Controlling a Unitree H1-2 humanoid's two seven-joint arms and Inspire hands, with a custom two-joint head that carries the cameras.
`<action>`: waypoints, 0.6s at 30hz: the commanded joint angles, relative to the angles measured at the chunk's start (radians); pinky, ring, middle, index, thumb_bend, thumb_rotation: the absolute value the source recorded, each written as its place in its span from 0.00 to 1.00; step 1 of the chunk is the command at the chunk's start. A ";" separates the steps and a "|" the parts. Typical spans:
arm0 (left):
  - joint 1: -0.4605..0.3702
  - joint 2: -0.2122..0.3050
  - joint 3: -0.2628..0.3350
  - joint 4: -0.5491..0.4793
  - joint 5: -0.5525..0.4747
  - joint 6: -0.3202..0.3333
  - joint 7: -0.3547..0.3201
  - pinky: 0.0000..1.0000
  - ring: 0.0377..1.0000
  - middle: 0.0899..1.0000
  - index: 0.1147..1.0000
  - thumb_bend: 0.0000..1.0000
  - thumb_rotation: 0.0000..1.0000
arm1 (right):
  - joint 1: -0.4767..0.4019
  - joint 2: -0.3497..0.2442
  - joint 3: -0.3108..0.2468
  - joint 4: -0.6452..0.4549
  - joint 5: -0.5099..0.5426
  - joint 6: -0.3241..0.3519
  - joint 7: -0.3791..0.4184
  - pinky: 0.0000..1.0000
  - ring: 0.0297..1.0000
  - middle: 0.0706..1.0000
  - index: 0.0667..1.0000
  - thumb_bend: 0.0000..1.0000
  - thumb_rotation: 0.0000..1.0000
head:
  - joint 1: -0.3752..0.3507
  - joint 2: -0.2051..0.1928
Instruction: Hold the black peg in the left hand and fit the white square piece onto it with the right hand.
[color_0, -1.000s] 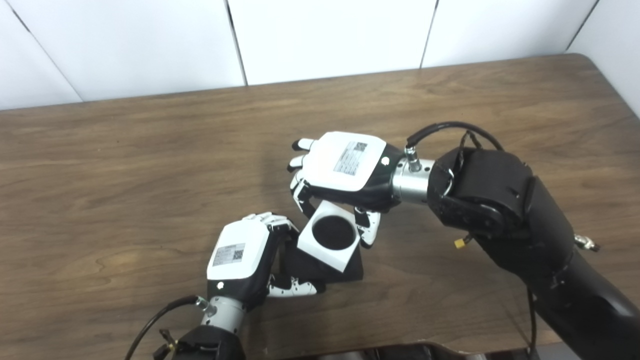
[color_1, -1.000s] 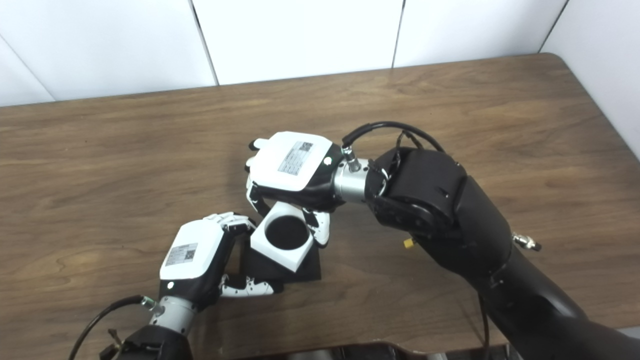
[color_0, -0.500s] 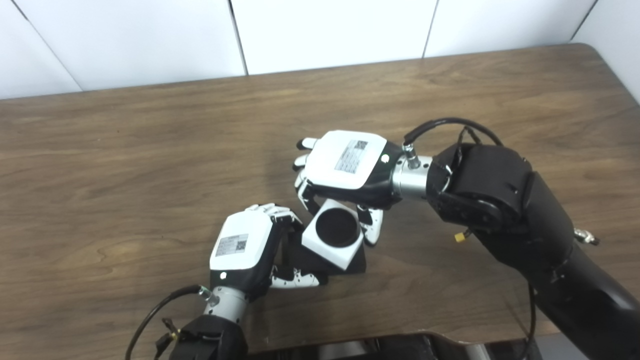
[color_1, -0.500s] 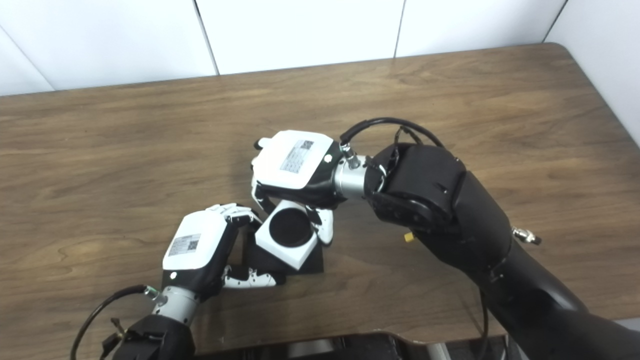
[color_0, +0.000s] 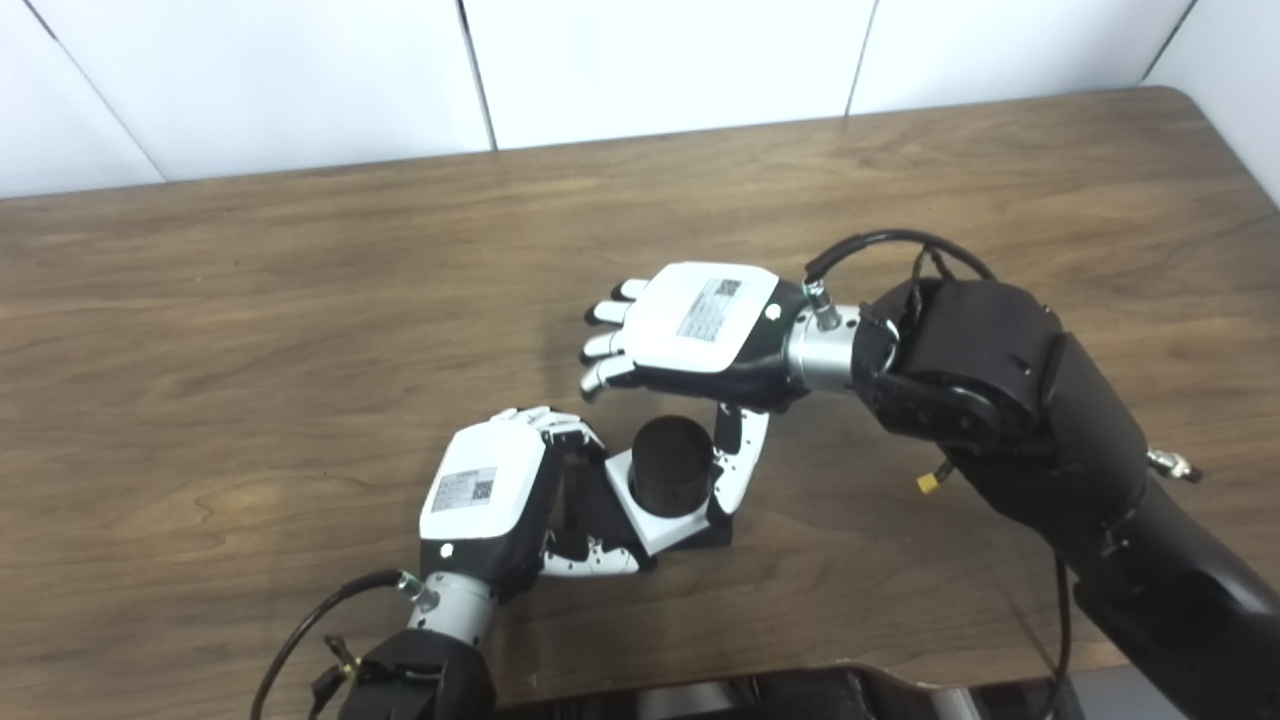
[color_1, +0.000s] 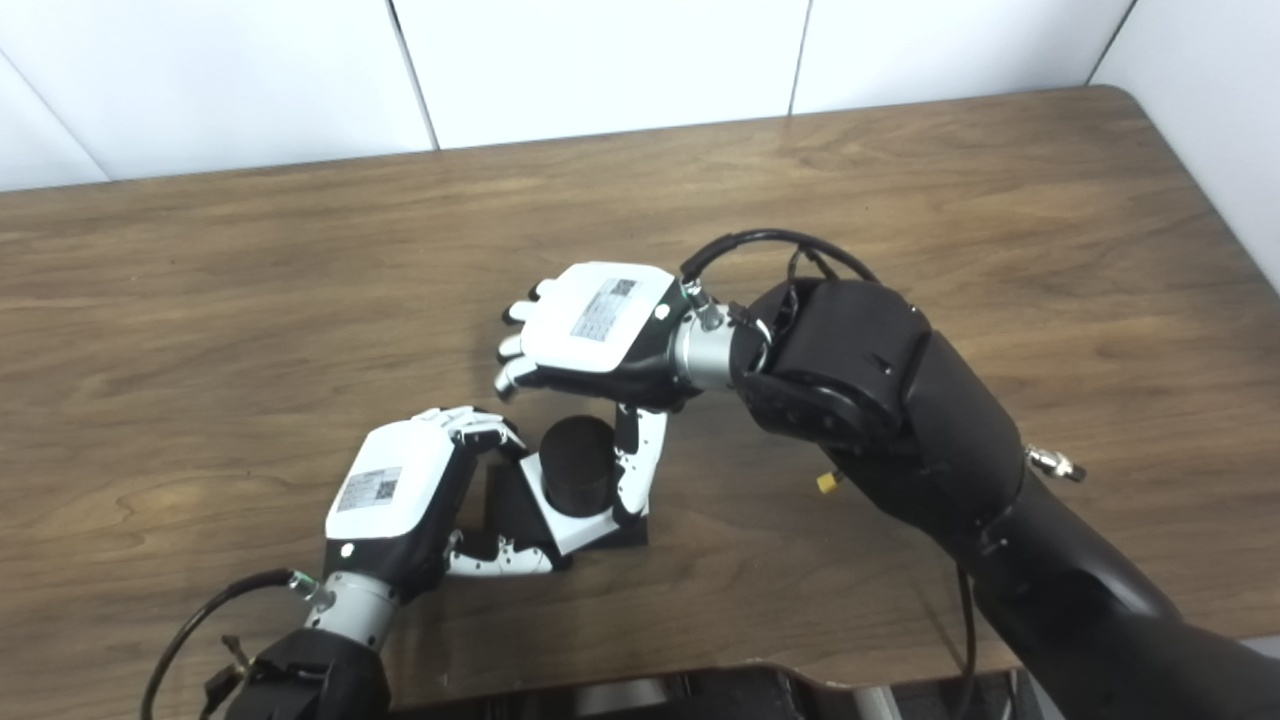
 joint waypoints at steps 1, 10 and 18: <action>0.006 -0.030 -0.007 -0.007 0.015 0.009 -0.020 0.88 0.83 0.73 0.42 0.52 0.05 | -0.046 -0.003 -0.024 -0.027 -0.002 0.014 0.004 1.00 1.00 0.96 0.97 1.00 0.52 | 0.001 0.000; 0.000 -0.021 -0.017 0.002 0.072 0.011 -0.015 0.84 0.81 0.78 0.75 0.85 0.50 | -0.059 -0.015 -0.057 -0.031 0.000 0.025 0.019 1.00 1.00 0.97 0.97 1.00 0.53 | 0.005 -0.007; -0.012 -0.012 0.006 -0.041 0.046 0.038 -0.176 0.99 1.00 1.00 1.00 1.00 0.61 | -0.031 -0.026 -0.089 -0.038 0.012 0.040 0.009 1.00 1.00 0.96 0.95 1.00 0.51 | 0.007 -0.009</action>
